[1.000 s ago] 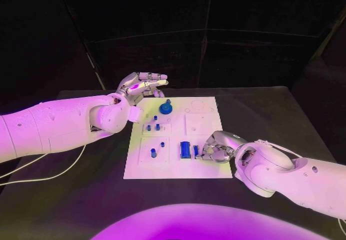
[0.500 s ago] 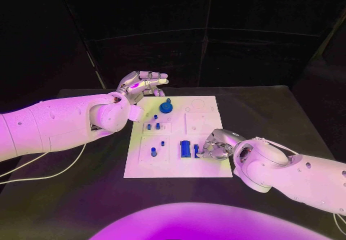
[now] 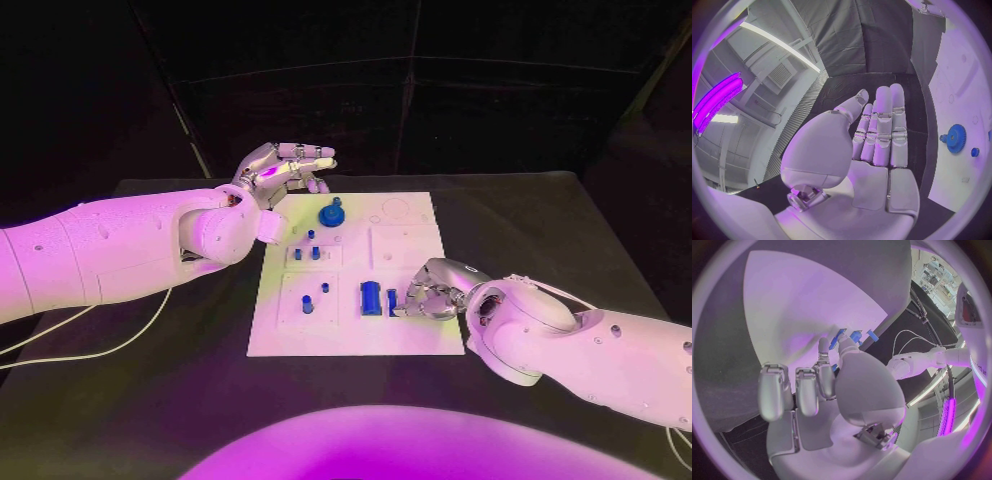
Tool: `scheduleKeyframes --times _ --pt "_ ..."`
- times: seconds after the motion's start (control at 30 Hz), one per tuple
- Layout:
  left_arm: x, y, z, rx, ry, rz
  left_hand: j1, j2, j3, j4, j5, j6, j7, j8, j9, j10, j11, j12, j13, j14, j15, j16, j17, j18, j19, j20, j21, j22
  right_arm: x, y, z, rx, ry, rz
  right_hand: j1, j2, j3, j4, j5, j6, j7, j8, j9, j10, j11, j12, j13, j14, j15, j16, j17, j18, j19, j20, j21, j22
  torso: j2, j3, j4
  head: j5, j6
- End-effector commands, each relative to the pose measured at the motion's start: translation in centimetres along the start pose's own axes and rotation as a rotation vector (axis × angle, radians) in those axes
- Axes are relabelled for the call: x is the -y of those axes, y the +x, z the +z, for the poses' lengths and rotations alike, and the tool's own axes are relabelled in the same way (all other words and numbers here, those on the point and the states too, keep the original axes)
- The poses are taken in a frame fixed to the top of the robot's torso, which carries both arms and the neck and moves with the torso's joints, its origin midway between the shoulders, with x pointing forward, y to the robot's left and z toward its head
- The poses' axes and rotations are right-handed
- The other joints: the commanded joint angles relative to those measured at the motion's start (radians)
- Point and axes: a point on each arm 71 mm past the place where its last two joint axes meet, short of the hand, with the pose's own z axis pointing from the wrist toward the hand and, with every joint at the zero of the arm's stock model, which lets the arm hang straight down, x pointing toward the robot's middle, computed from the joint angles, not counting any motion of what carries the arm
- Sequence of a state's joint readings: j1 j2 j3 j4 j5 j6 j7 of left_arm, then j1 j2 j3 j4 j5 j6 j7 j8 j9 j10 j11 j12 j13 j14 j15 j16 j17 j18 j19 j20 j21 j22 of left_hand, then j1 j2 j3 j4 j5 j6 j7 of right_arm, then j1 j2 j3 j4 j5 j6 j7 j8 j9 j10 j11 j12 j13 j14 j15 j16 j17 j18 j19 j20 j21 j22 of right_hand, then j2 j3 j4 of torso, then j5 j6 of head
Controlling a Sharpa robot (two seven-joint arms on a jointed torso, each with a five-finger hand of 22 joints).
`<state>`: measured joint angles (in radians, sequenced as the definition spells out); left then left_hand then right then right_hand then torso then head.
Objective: Assemble the parts on the task board
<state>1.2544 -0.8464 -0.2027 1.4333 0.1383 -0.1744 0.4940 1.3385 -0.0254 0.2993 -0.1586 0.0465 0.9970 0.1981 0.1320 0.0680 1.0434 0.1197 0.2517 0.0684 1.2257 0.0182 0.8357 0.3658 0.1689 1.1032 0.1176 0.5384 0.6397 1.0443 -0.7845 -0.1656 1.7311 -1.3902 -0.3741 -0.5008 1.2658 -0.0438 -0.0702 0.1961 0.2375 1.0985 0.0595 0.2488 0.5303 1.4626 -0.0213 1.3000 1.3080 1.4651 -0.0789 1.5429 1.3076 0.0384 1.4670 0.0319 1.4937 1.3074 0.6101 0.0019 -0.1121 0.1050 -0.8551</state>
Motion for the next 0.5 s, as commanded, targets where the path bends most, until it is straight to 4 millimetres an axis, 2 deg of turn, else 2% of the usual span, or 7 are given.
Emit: scheduleKeyframes --times 0.03,0.17,0.23,0.3,0.37,0.43,0.5 --pt "0.2 0.1 0.0 -0.007 0.007 -0.005 0.0 0.007 -0.004 0.0 0.002 -0.006 -0.002 -0.002 -0.001 -0.007 0.002 0.006 0.0 0.0 0.01 -0.003 -0.001 0.012 0.0 0.006 -0.004 -0.001 -0.1 -0.5 -0.5 0.045 -0.027 0.054 -0.026 -0.001 -0.021 0.01 -0.008 -0.012 0.001 -0.003 0.0 -0.006 0.007 -0.005 0.078 0.093 0.001 -0.008 0.206 -0.009 0.051 0.0 -0.005 0.147 -0.001 -0.0007 -0.0021 0.002 0.001" --pt "0.2 0.1 0.0 -0.007 0.009 -0.005 0.0 0.007 -0.004 0.0 0.002 -0.006 -0.002 -0.002 -0.001 -0.007 0.002 0.006 0.0 0.0 0.01 -0.003 -0.001 0.012 0.0 0.006 -0.004 -0.001 0.4 -0.9 -1.1 0.065 -0.056 0.129 -0.028 -0.023 -0.051 0.014 0.031 -0.037 0.009 -0.021 -0.005 -0.021 0.014 -0.033 0.06 0.089 0.006 -0.022 0.184 -0.003 0.039 0.004 -0.023 0.122 -0.001 -0.0019 -0.0006 0.0 0.005" --pt "0.2 0.1 0.0 -0.008 0.01 -0.006 0.0 0.008 -0.004 0.001 0.002 -0.006 -0.002 -0.002 -0.001 -0.007 0.002 0.007 0.0 0.0 0.01 -0.003 -0.001 0.012 0.0 0.006 -0.005 -0.002 0.7 -1.1 -1.5 0.065 -0.073 0.187 -0.019 -0.025 -0.059 0.012 0.043 -0.05 0.015 -0.03 -0.008 -0.04 0.019 -0.068 0.037 0.083 0.01 -0.037 0.161 0.003 0.027 0.007 -0.042 0.097 -0.001 -0.001 0.0002 0.001 0.006" --pt "0.2 0.1 0.0 -0.011 0.013 -0.007 -0.001 0.007 -0.006 0.001 0.002 -0.007 -0.002 -0.002 -0.001 -0.008 0.002 0.008 0.0 -0.002 0.01 -0.004 -0.002 0.011 -0.001 0.007 -0.007 -0.003 1.2 -1.7 -1.7 0.069 -0.1 0.292 0.011 -0.014 -0.063 0.002 0.061 -0.076 0.027 -0.051 -0.014 -0.108 0.029 -0.202 -0.05 0.056 0.018 -0.108 0.062 0.028 -0.025 0.014 -0.126 -0.01 0.0 -0.0003 0.0025 0.001 0.008" --pt "0.2 0.1 0.0 -0.011 0.016 -0.007 -0.003 0.006 -0.01 0.002 0.002 -0.008 -0.003 -0.001 0.0 -0.01 0.002 0.01 0.001 -0.01 0.012 -0.007 -0.003 0.01 -0.008 0.009 -0.012 -0.006 1.7 -2.6 -1.5 0.102 -0.128 0.379 0.043 -0.007 -0.061 -0.016 0.069 -0.088 0.034 -0.063 -0.018 -0.139 0.035 -0.262 -0.092 0.044 0.021 -0.147 0.016 0.04 -0.051 0.02 -0.172 -0.066 -0.001 -0.002 0.0008 0.0 0.01" --pt "0.3 0.1 0.0 -0.009 0.022 -0.006 -0.004 0.006 -0.013 0.004 0.002 -0.006 -0.005 0.001 0.0 -0.009 0.002 0.013 0.001 -0.024 0.014 -0.011 -0.004 0.009 -0.019 0.01 -0.019 -0.009 2.4 -4.2 -0.9 0.173 -0.156 0.456 0.107 0.0 -0.043 -0.054 0.057 -0.077 0.031 -0.066 -0.02 -0.168 0.031 -0.324 -0.136 0.035 0.02 -0.178 -0.021 0.047 -0.064 0.019 -0.2 -0.096 -0.003 -0.0031 -0.0007 0.0 0.013" --pt "0.3 0.1 0.0 -0.007 0.027 -0.005 -0.006 0.008 -0.016 0.007 0.002 0.007 -0.014 0.009 0.003 0.0 -0.003 0.02 0.002 -0.039 0.014 -0.014 -0.004 0.009 -0.03 0.012 -0.028 -0.013 3.2 -5.5 -0.5 0.227 -0.173 0.519 0.148 0.009 -0.026 -0.077 0.045 -0.061 0.029 -0.069 -0.026 -0.214 0.028 -0.432 -0.213 0.021 0.018 -0.224 -0.076 0.057 -0.086 0.017 -0.243 -0.144 -0.005 -0.0028 -0.0021 0.001 0.02"
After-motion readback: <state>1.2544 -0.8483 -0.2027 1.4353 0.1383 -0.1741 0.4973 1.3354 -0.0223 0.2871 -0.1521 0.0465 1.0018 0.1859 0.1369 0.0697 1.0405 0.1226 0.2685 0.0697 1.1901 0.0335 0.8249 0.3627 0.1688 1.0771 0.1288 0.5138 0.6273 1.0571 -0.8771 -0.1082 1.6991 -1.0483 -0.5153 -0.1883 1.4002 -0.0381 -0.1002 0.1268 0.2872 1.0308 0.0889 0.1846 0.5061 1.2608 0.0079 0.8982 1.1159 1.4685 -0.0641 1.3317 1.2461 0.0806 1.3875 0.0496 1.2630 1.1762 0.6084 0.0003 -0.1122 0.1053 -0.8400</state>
